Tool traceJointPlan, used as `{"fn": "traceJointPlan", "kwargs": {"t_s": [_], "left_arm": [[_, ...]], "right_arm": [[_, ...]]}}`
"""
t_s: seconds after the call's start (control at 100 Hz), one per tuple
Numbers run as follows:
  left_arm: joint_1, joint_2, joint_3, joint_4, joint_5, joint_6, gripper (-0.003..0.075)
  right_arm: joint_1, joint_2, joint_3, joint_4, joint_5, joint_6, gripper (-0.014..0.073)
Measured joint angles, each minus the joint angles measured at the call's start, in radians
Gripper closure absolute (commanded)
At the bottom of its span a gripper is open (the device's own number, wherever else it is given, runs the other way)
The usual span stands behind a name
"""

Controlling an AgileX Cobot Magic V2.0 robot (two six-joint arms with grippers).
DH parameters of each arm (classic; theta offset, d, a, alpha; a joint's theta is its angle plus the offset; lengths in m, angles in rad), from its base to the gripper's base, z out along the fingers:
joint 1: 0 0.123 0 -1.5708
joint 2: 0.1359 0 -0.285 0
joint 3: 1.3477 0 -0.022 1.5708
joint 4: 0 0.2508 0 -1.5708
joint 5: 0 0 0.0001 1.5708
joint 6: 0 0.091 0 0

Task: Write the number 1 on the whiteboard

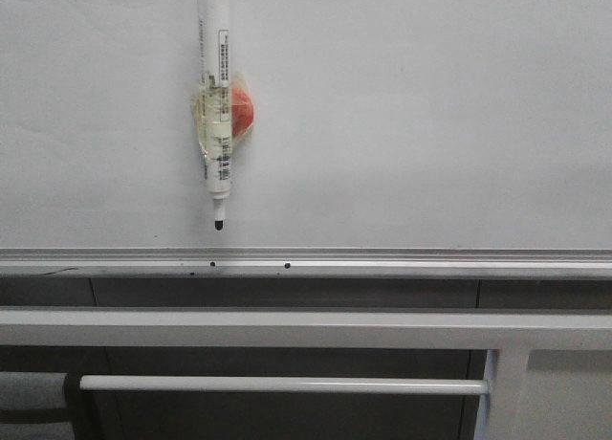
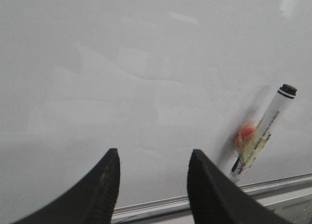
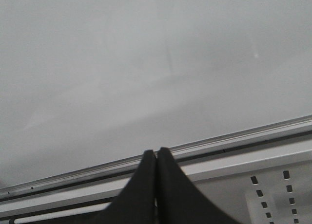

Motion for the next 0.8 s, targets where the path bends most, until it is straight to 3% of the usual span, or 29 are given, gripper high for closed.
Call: {"fn": "traceJointPlan", "kwargs": {"t_s": [0.18, 0.24, 0.29, 0.41, 0.48, 0.8], "left_arm": [[0.0, 0.0, 0.0, 0.004, 0.003, 0.0, 0.0429], [0.0, 0.0, 0.005, 0.07, 0.005, -0.038, 0.0429], [0.0, 0.005, 0.007, 0.202, 0.007, -0.146, 0.0428], [0.0, 0.042, 0.019, 0.59, -0.026, -0.576, 0.0428], [0.0, 0.076, 0.039, 0.708, -0.078, -0.696, 0.0428], [-0.043, 0.298, 0.146, 0.822, -0.465, -0.785, 0.0428]], "right_arm": [[0.0, 0.0, 0.0, 0.002, 0.0, 0.0, 0.0657], [0.0, 0.0, 0.0, 0.002, 0.0, 0.0, 0.0657], [0.0, 0.0, 0.0, 0.002, 0.0, 0.0, 0.0657], [0.0, 0.0, 0.0, 0.002, 0.0, 0.0, 0.0657], [0.0, 0.0, 0.0, 0.002, 0.0, 0.0, 0.0657], [0.002, 0.0, 0.0, 0.002, 0.0, 0.0, 0.0657]]}}
